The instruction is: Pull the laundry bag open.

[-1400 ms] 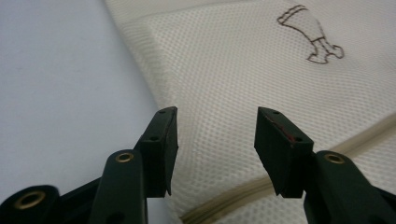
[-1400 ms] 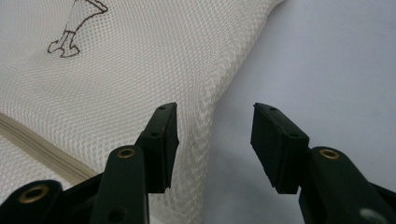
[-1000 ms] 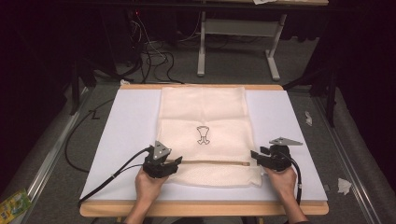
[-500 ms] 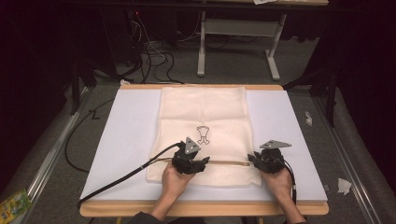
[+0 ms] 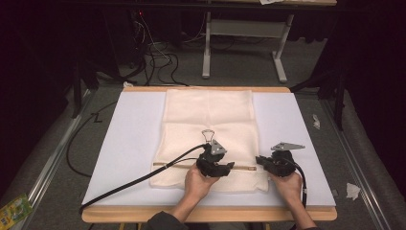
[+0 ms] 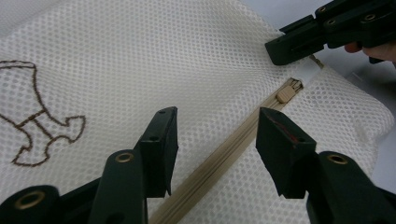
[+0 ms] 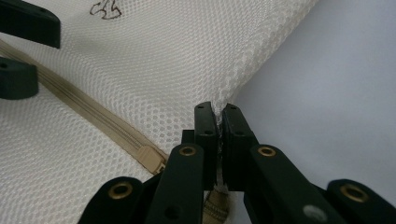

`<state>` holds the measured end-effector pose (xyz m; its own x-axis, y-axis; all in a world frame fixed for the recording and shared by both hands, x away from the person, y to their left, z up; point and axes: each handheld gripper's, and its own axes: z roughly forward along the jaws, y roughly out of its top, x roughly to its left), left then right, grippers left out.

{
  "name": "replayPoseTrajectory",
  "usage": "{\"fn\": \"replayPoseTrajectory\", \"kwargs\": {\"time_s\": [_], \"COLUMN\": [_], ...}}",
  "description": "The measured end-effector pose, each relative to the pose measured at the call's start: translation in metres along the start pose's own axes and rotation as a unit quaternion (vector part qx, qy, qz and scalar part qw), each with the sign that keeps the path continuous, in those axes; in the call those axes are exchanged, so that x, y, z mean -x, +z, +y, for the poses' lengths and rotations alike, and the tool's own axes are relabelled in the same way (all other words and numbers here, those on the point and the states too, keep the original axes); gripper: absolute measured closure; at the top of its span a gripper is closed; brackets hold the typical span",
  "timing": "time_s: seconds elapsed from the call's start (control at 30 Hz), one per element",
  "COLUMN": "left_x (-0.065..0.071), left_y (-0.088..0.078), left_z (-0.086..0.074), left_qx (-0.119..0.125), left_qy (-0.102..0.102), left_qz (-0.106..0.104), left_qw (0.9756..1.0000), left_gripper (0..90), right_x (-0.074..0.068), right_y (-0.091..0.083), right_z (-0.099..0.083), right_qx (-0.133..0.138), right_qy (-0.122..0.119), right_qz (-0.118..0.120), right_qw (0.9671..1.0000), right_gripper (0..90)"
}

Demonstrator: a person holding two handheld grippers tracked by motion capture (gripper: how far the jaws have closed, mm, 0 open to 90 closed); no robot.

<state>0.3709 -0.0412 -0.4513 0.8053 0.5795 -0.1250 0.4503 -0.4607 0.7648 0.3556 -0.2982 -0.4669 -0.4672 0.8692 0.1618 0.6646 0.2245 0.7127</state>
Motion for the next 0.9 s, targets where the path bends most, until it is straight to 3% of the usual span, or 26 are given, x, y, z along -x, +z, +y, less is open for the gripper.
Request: {"fn": "replayPoseTrajectory", "kwargs": {"time_s": [0.07,0.2,0.3,0.43,0.9], "left_x": [0.008,0.014,0.021,0.026,0.027], "left_y": [0.007,0.016,0.027,0.032,0.038], "left_z": [0.002,0.002,0.003,0.007,0.011], "left_qx": [-0.007,-0.012,-0.022,-0.018,-0.002], "left_qy": [0.013,0.011,0.015,0.015,-0.008], "left_qz": [-0.009,-0.026,-0.040,-0.049,-0.071], "left_qw": [0.9998,0.9995,0.9988,0.9985,0.9974], "left_gripper": [46.9,46.3,49.7,55.9,64.4], "right_x": [0.000,0.000,0.000,0.000,-0.005], "right_y": [-0.003,-0.006,-0.007,-0.008,-0.012], "right_z": [0.003,0.005,0.006,0.007,0.014], "right_qx": [0.001,0.003,0.007,0.008,0.016], "right_qy": [-0.003,0.000,0.001,0.000,-0.002], "right_qz": [0.003,0.011,0.014,0.017,0.027], "right_qw": [1.0000,0.9999,0.9999,0.9998,0.9995], "right_gripper": [87.9,87.9,88.0,88.0,88.1]}}
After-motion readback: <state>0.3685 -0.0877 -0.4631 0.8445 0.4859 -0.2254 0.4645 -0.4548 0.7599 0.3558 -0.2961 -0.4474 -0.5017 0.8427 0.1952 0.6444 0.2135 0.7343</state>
